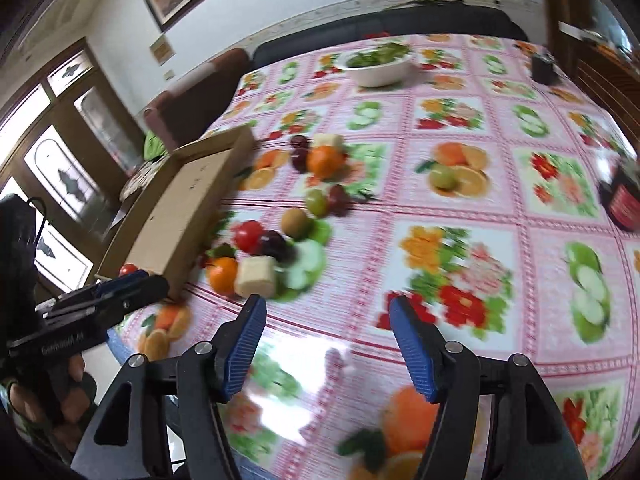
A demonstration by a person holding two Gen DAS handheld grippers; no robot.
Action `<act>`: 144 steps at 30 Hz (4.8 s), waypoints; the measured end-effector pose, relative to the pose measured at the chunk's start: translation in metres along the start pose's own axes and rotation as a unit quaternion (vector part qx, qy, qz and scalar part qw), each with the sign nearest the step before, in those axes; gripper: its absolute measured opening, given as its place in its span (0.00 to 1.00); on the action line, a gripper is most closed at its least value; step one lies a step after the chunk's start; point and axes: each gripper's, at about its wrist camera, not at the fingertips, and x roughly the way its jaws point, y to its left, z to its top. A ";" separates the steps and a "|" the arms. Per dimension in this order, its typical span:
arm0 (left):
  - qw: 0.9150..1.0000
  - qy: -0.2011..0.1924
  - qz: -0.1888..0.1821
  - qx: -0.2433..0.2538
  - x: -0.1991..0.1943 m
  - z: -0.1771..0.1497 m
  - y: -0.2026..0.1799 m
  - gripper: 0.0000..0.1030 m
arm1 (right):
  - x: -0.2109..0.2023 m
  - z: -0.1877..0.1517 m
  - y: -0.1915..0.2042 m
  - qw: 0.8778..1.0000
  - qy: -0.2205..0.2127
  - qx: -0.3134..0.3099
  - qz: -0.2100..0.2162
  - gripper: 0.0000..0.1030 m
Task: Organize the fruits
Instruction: 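Withdraw both tools from the tray back over the fruits, then grasp the tangerine with the left tool while the right tool grasps the cheese cube, then carry the tangerine and cheese cube into the tray and release both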
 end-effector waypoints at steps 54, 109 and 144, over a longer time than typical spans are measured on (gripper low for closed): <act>0.999 0.032 -0.013 0.024 0.029 0.005 0.027 0.31 | 0.085 0.021 0.061 0.996 0.043 -0.062 0.038 0.31; 0.996 -0.055 0.047 -0.059 -0.040 0.025 0.115 0.31 | 0.049 0.023 0.134 0.989 0.022 -0.123 0.080 0.30; 0.987 0.011 0.088 -0.133 0.022 0.050 0.182 0.32 | 0.165 0.058 0.221 0.970 0.103 -0.202 0.086 0.32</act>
